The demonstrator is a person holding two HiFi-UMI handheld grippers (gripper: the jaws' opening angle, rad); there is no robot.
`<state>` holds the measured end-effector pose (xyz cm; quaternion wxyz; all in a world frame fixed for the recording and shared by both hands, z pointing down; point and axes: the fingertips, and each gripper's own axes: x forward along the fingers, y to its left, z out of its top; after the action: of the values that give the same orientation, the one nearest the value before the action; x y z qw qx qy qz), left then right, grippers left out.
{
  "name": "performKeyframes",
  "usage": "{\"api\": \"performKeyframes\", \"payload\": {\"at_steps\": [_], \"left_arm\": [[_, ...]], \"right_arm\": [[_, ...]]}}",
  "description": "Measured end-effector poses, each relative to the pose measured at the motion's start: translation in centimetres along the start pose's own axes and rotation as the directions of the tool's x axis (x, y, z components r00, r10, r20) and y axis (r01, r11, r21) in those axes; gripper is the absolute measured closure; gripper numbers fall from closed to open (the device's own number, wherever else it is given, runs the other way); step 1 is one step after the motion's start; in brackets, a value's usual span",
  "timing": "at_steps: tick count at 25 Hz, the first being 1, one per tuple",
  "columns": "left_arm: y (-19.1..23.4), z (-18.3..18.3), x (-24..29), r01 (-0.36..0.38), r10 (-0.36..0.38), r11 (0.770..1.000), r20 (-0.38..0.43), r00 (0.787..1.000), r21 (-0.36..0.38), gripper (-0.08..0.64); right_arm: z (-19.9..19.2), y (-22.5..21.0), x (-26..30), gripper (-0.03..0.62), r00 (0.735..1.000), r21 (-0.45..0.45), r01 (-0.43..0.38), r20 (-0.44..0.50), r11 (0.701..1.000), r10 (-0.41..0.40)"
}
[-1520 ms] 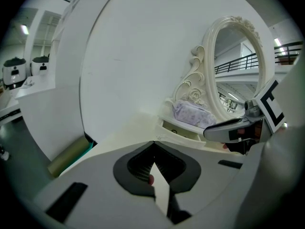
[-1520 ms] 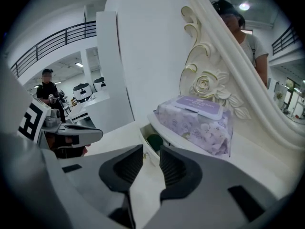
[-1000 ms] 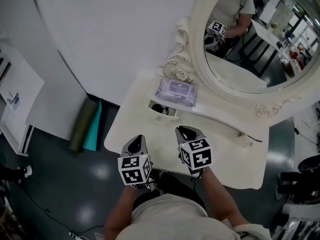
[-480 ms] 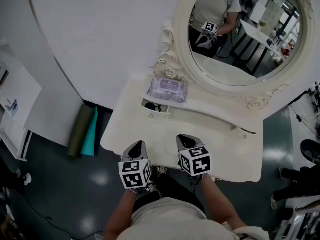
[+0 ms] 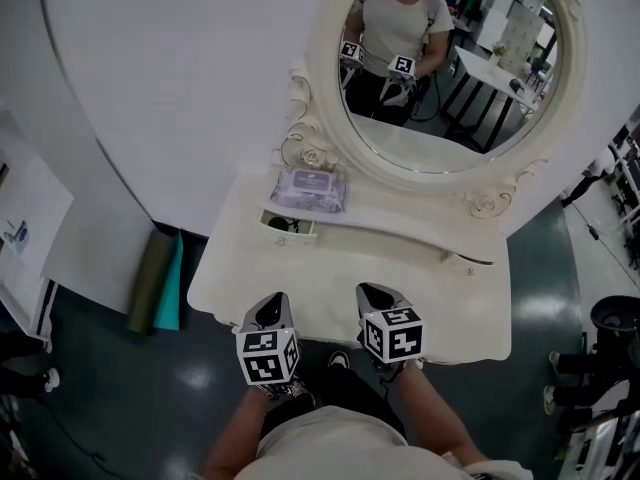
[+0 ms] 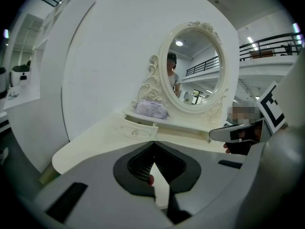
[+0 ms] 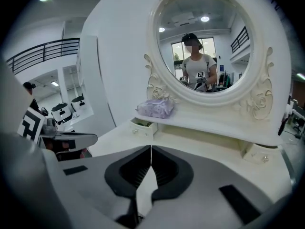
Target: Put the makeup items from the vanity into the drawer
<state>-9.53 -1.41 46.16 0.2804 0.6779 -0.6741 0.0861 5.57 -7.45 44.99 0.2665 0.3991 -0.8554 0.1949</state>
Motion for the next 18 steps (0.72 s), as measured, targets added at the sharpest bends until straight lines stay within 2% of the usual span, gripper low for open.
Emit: {"api": "performKeyframes", "payload": {"at_steps": [5,12,18], "left_arm": [[-3.1,0.2,0.1,0.019,-0.019,1.0,0.018,1.0,0.021,0.555],[-8.3,-1.4,-0.6,0.002,-0.002,1.0,0.007,1.0,0.027,0.555],[-11.1,-3.0,-1.7,-0.012,0.012,0.999,-0.017,1.0,0.032,0.555]], "right_arm": [[-0.6,-2.3,-1.9,0.572,0.999,0.05,0.023,0.034,0.998,-0.025],[-2.2,-5.8,-5.9,0.571,0.997,0.076,0.01,0.07,0.997,-0.016],[-5.0,-6.7,-7.4,0.572,0.999,0.116,-0.017,0.048,0.993,0.012]]}}
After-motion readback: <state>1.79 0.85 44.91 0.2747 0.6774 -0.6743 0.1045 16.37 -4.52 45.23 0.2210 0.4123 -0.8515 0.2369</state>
